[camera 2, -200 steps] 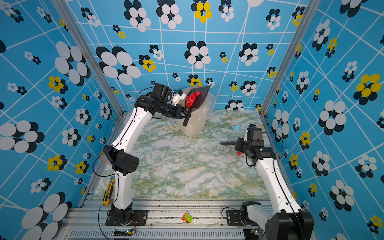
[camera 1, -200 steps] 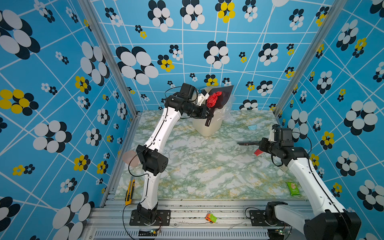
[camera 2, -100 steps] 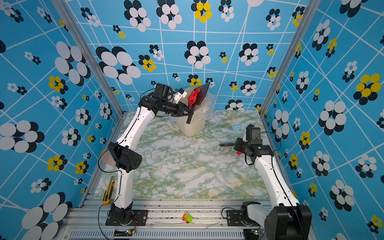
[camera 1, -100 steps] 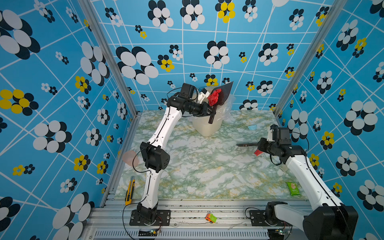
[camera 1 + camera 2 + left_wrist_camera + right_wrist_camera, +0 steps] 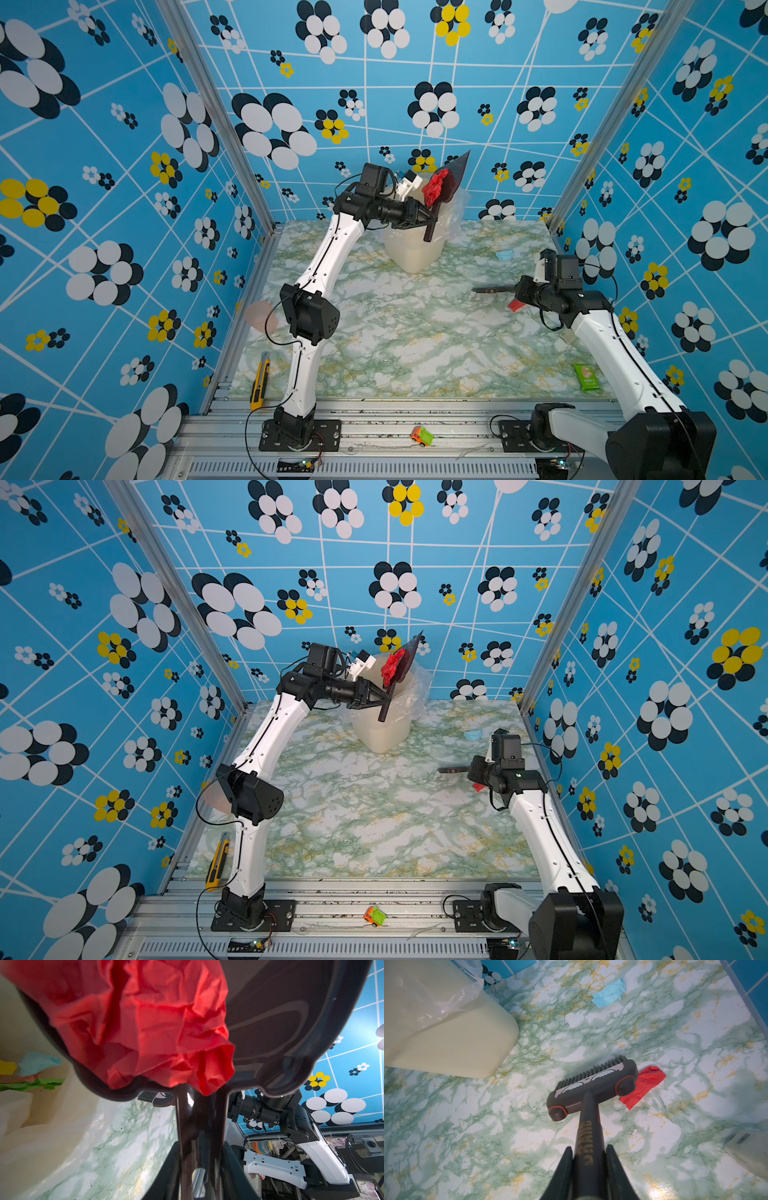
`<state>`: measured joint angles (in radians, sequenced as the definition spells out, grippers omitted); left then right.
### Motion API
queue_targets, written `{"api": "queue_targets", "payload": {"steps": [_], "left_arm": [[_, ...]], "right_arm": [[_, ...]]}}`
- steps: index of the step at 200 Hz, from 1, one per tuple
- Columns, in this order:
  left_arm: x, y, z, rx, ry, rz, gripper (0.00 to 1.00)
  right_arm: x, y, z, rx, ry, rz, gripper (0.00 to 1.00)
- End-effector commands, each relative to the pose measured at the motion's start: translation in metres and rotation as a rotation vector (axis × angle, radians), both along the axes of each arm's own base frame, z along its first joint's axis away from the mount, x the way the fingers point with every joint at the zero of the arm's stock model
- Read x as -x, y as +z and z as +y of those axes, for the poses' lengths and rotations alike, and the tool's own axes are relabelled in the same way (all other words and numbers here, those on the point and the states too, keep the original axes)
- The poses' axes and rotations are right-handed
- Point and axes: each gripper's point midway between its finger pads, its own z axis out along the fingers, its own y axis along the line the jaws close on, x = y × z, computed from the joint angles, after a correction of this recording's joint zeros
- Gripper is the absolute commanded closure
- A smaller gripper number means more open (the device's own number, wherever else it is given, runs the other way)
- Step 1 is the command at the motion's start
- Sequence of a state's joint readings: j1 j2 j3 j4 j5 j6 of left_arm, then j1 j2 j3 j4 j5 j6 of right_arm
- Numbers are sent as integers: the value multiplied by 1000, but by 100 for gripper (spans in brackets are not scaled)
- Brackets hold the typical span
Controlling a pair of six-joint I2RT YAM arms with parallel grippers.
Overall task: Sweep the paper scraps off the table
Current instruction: 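Tilt the dustpan over the cream bin with the left gripper to dump scraps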
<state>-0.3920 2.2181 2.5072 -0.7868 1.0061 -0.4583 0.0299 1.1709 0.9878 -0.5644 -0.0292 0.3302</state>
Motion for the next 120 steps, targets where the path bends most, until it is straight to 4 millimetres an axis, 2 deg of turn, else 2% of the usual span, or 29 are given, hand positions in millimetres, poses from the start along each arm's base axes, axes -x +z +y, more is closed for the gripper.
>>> {"api": "queue_targets", "payload": {"steps": [1,70,120], "left_arm": [[-4,8,-2,60,-27,-5,100],[-4,6,-2,89,-35,51,100],[-9,14,1,174,-44,86,100]], "right_arm": [[-10,20,-1,2,2,-67,100],[-8,19,-2,10,2,-64,100],[-8,19,-3,15,1,-64,100]]}}
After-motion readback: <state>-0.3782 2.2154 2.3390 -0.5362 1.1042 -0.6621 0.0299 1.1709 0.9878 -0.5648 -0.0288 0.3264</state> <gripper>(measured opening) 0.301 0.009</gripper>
